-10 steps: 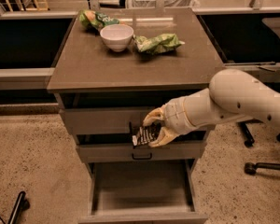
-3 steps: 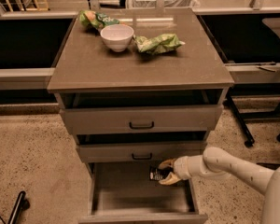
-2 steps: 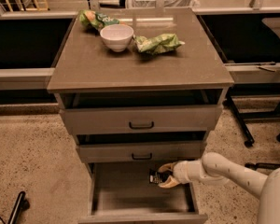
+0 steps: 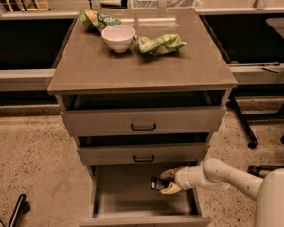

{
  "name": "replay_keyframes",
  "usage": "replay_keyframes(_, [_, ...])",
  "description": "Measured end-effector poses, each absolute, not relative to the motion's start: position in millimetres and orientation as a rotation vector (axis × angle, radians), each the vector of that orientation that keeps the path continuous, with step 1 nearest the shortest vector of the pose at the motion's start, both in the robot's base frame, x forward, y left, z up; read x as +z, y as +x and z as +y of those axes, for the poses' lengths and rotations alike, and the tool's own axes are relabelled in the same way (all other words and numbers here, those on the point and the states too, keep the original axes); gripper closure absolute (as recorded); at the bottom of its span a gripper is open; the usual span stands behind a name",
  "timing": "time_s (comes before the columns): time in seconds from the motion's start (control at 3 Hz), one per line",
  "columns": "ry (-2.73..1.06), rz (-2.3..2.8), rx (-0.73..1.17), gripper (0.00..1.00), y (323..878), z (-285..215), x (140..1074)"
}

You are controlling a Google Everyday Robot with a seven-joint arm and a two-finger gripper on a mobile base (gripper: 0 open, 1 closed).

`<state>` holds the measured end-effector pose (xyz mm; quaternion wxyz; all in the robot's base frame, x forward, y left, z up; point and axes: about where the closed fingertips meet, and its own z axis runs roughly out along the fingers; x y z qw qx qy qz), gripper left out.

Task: Place rxbar chocolate into bottom drawer

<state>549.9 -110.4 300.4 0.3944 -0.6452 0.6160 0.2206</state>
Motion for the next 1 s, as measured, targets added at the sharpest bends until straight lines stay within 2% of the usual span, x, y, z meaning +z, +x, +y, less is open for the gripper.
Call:
replay_keyframes(0.33, [-1.632, 1.564, 0.581, 1.0, 546.3, -110.7, 295.4])
replay_keyframes(0.67, [-1.632, 1.564, 0.582, 0.82, 546.2, -110.6, 295.3])
replay_keyframes(1.0, [-1.632, 1.564, 0.582, 0.59, 546.2, -110.5, 295.2])
